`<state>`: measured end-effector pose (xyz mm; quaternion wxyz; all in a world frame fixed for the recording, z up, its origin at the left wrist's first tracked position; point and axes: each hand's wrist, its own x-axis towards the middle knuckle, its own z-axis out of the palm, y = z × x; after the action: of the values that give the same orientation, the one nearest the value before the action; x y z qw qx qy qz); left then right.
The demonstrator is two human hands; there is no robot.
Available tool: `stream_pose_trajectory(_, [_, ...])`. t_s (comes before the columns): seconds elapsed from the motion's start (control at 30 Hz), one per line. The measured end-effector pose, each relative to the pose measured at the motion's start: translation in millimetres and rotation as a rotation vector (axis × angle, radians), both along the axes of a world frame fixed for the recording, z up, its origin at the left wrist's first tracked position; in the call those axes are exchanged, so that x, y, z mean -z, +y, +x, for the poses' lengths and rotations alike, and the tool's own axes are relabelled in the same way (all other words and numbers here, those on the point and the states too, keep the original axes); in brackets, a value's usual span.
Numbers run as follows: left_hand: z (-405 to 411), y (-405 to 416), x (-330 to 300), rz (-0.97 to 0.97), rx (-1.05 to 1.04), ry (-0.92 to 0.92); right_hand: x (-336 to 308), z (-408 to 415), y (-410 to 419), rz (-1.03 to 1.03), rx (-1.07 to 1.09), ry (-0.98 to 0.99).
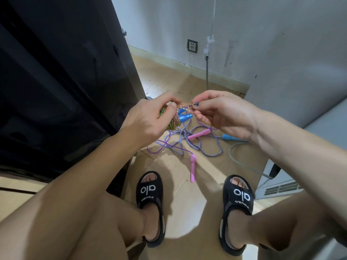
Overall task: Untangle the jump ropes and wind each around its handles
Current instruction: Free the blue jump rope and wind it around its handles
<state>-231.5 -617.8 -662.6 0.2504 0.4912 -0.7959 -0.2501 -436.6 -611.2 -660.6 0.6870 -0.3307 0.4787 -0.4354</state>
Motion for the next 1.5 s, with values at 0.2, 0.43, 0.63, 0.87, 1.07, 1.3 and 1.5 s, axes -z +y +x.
stream_pose_trajectory(0.2, [1, 1, 0, -0.032, -0.023, -0.013, 2, 6, 4, 0.024, 0.029, -0.092])
stream_pose_trajectory(0.43, [2, -2, 3, -0.017, -0.016, 0.040, 0, 4, 2, 0.045, 0.016, -0.072])
stream_pose_trajectory(0.63, [2, -2, 4, -0.043, -0.007, 0.038, -1, -1, 4, 0.105, -0.071, -0.081])
stream_pose_trajectory(0.87, [0, -1, 3, -0.053, 0.003, 0.033, 0, 3, 8, 0.136, 0.007, -0.089])
stream_pose_trajectory(1.07, [-1, -1, 3, -0.064, 0.007, 0.000, 4, 6, 8, 0.111, 0.079, 0.005])
stream_pose_trajectory(1.3, [-4, 2, 1, -0.139, -0.012, -0.137, 10, 10, 9, 0.065, 0.141, 0.002])
stream_pose_trajectory(1.5, [-3, 1, 1, -0.152, 0.010, -0.147, 13, 12, 10, 0.020, 0.150, 0.042])
